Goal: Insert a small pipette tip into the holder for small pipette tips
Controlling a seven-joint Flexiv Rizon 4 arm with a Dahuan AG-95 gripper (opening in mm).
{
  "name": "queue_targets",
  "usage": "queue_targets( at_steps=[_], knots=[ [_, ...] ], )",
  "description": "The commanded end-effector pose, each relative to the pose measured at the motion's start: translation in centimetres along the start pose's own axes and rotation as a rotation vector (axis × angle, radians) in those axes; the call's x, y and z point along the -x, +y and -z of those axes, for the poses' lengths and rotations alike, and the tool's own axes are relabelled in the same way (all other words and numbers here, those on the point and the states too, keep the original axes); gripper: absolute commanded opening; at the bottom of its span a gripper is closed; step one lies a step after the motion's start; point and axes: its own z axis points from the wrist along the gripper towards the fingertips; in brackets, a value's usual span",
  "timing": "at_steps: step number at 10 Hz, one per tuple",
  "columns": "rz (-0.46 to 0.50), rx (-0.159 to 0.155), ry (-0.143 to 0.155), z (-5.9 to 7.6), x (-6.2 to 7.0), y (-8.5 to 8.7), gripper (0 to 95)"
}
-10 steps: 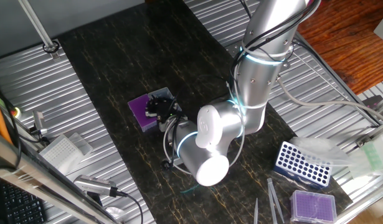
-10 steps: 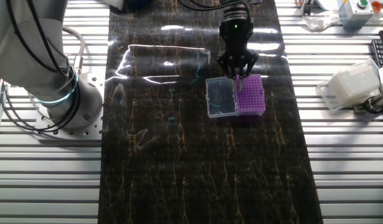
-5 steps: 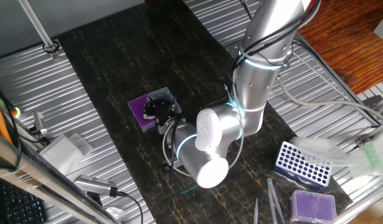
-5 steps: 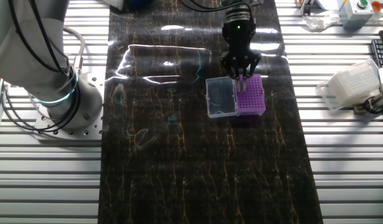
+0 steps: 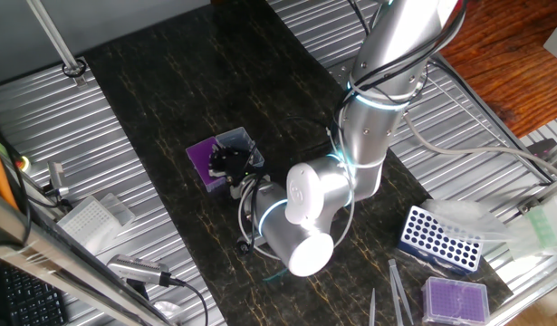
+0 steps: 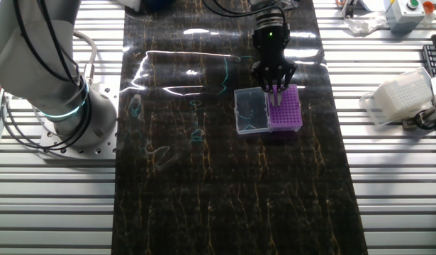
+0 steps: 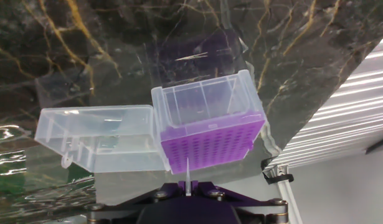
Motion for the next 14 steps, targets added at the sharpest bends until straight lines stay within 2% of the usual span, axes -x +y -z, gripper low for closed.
queue_targets(
  at_steps=[1, 10, 14],
  knots=[
    [0.005, -0.002, -0.001, -0.04, 0.05, 0.0, 0.0],
    [0.028, -0.004, 0.02, 0.01, 0.69, -0.13, 0.0],
    [0.022, 0.008, 0.02, 0.16, 0.95, -0.23, 0.0]
  ],
)
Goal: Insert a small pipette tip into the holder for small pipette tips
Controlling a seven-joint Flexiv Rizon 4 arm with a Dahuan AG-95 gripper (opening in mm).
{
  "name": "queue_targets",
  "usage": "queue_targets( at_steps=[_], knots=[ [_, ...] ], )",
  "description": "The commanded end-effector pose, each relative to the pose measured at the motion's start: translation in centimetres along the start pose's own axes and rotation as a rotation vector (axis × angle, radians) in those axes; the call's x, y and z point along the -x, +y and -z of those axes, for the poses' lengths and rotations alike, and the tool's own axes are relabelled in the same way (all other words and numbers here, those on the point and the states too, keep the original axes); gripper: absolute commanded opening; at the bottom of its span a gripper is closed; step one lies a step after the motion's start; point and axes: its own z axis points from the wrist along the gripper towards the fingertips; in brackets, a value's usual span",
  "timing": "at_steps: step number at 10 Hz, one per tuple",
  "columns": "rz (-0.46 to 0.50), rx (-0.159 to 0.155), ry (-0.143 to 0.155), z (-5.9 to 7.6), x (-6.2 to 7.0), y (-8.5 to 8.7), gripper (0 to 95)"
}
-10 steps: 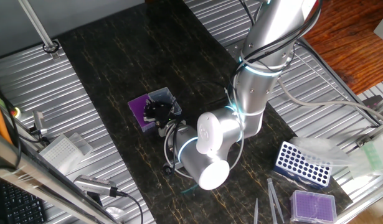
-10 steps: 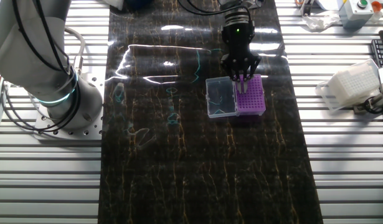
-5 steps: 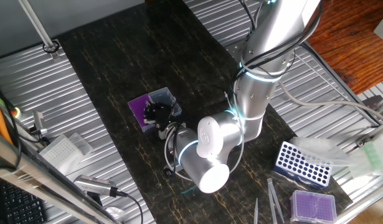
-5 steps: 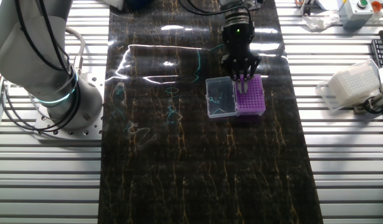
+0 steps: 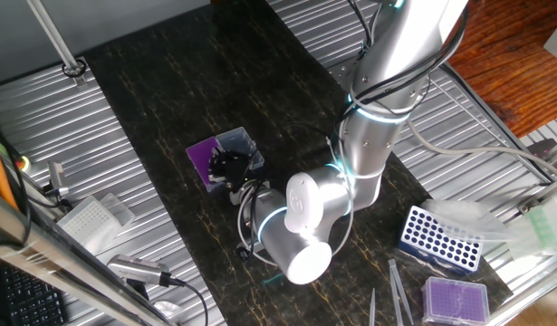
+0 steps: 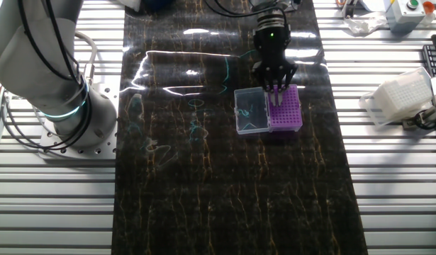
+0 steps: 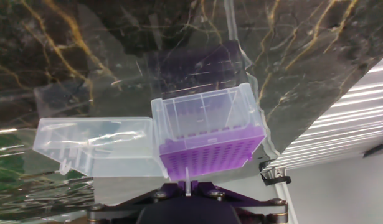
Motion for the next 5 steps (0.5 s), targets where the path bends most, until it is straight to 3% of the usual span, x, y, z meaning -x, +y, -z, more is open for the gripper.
queue_targets(
  at_steps=[1, 5],
  knots=[
    [-0.002, 0.003, -0.006, 0.07, -0.22, -0.02, 0.0],
    [-0.005, 0.004, -0.008, 0.18, -0.36, -0.11, 0.0]
  ],
)
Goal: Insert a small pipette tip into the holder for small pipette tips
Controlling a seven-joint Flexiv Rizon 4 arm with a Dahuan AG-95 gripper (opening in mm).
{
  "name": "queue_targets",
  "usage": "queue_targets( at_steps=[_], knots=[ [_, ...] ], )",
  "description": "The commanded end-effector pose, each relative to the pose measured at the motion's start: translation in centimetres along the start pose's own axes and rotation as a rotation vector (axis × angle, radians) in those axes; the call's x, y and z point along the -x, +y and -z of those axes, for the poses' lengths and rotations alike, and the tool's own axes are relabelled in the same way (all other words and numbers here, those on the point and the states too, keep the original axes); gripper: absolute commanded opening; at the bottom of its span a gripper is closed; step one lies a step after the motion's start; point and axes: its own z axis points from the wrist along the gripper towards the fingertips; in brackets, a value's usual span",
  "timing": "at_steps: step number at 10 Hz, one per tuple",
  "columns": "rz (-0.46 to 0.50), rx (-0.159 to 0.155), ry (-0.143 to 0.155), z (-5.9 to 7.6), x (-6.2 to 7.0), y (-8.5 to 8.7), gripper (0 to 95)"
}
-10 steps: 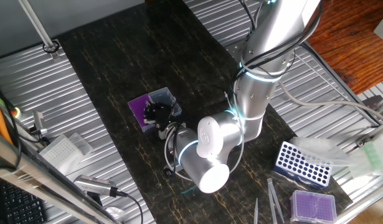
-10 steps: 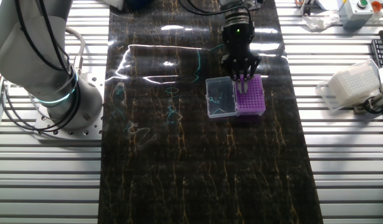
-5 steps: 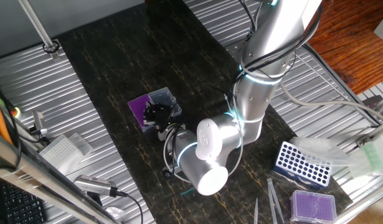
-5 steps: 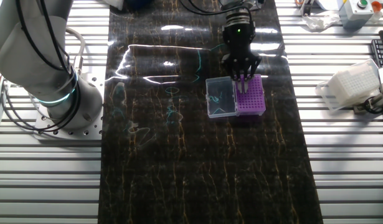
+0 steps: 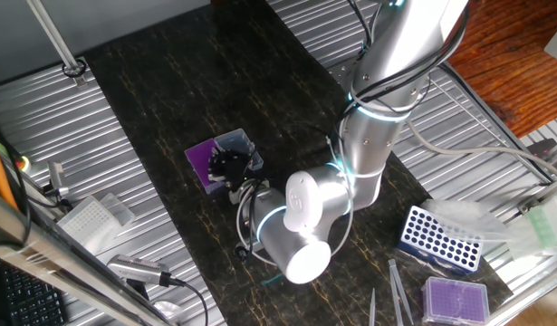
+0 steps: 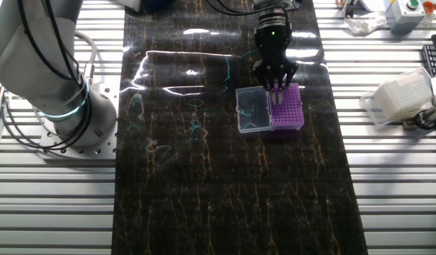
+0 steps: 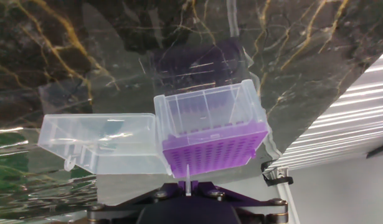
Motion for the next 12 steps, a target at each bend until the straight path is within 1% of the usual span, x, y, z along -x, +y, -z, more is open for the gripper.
queue_targets(
  at_steps=[1, 5, 6, 7, 9, 10, 11, 12],
  knots=[
    [0.002, 0.001, 0.001, 0.1, 0.1, -0.1, 0.0],
    [0.002, -0.002, 0.006, 0.2, 0.4, -0.2, 0.0],
    [0.005, -0.003, 0.013, 0.2, 0.4, -0.2, 19.0],
    [0.01, -0.003, 0.021, 0.2, 0.3, -0.2, 19.0],
    [0.04, -0.003, 0.039, 0.4, 0.0, -0.3, 57.0],
    [0.042, -0.001, 0.04, 0.4, -0.1, -0.3, 57.0],
    [0.024, 0.014, 0.008, 0.6, -0.7, -0.3, 57.0],
    [-0.021, 0.026, -0.062, 1.0, -1.8, -0.4, 57.0]
  ],
)
